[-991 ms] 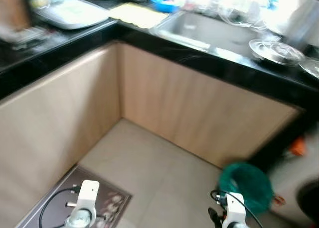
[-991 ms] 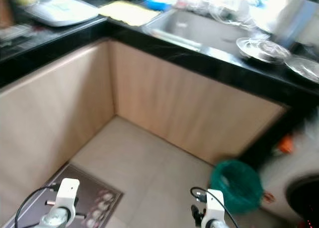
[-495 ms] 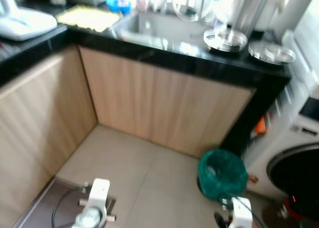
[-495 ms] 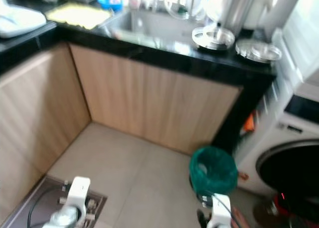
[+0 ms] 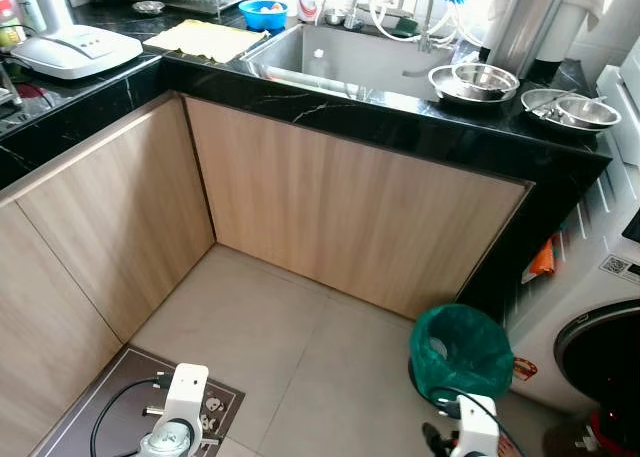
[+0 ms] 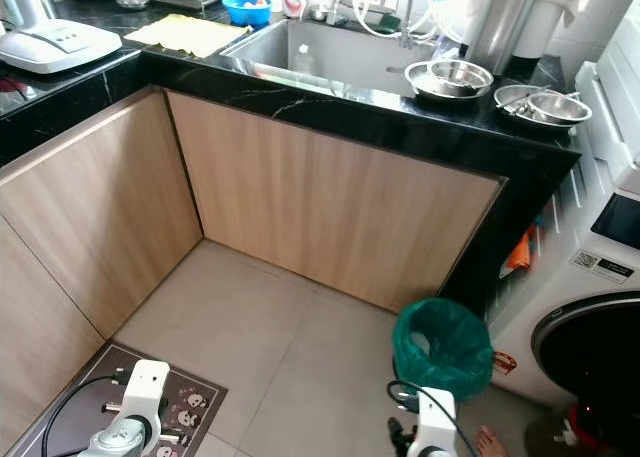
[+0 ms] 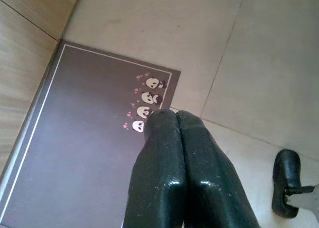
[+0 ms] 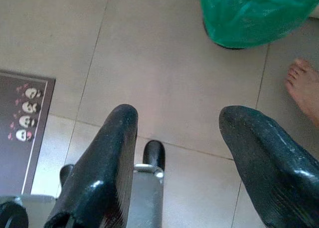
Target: Kitchen organization
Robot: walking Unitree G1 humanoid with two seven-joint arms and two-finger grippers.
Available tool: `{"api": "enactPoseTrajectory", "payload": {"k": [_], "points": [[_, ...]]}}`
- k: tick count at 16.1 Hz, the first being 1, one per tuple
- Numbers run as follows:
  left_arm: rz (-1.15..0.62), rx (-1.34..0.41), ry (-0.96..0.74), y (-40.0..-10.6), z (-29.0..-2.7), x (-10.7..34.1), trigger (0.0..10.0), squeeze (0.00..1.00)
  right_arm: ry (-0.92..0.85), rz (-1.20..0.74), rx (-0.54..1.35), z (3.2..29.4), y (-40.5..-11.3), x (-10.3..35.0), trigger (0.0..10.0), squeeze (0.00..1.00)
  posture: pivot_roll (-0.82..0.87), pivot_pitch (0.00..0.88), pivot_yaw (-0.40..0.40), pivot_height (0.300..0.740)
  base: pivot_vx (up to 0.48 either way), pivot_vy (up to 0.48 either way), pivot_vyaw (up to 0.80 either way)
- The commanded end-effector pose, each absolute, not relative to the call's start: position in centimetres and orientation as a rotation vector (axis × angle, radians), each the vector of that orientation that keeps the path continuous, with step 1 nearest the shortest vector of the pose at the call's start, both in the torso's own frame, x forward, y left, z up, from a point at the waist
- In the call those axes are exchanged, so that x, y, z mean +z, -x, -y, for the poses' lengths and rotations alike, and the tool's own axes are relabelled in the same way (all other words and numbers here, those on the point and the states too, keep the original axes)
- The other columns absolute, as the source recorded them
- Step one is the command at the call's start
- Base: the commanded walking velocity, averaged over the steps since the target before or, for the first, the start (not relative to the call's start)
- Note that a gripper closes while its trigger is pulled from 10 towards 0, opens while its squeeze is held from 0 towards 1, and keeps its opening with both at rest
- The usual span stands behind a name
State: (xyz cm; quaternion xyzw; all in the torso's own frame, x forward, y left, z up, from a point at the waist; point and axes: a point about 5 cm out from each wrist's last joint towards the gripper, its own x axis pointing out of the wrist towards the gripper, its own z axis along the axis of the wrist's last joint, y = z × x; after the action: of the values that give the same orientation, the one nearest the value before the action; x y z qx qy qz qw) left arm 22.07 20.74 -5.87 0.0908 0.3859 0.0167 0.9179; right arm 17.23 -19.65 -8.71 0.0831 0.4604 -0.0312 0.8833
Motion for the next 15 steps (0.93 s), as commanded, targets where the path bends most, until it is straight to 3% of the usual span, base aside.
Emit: {"api": "enactPoseTrajectory", "payload": {"k": [1, 2, 15], "points": [[-0.810, 0.042, -0.175, -21.80, -20.79, -6.06, 10.0, 0.00, -0.149, -0.935, -0.052, 19.58, -17.91, -8.40, 10.0, 0.00, 0.05, 0.000, -0.067, 0.740, 0.266, 0.000, 0.80], [-0.811, 0.042, -0.174, -21.78, -20.78, -6.07, 10.0, 0.00, -0.146, -0.938, -0.049, 19.48, -17.87, -8.43, 10.0, 0.00, 0.05, 0.000, -0.067, 0.740, 0.270, 0.000, 0.80], [-0.806, 0.043, -0.166, -21.98, -20.91, -5.93, 10.0, 0.00, -0.185, -0.919, -0.078, 19.41, -17.96, -8.38, 10.0, 0.00, 0.05, 0.000, -0.066, 0.740, 0.303, 0.000, 0.00]]}}
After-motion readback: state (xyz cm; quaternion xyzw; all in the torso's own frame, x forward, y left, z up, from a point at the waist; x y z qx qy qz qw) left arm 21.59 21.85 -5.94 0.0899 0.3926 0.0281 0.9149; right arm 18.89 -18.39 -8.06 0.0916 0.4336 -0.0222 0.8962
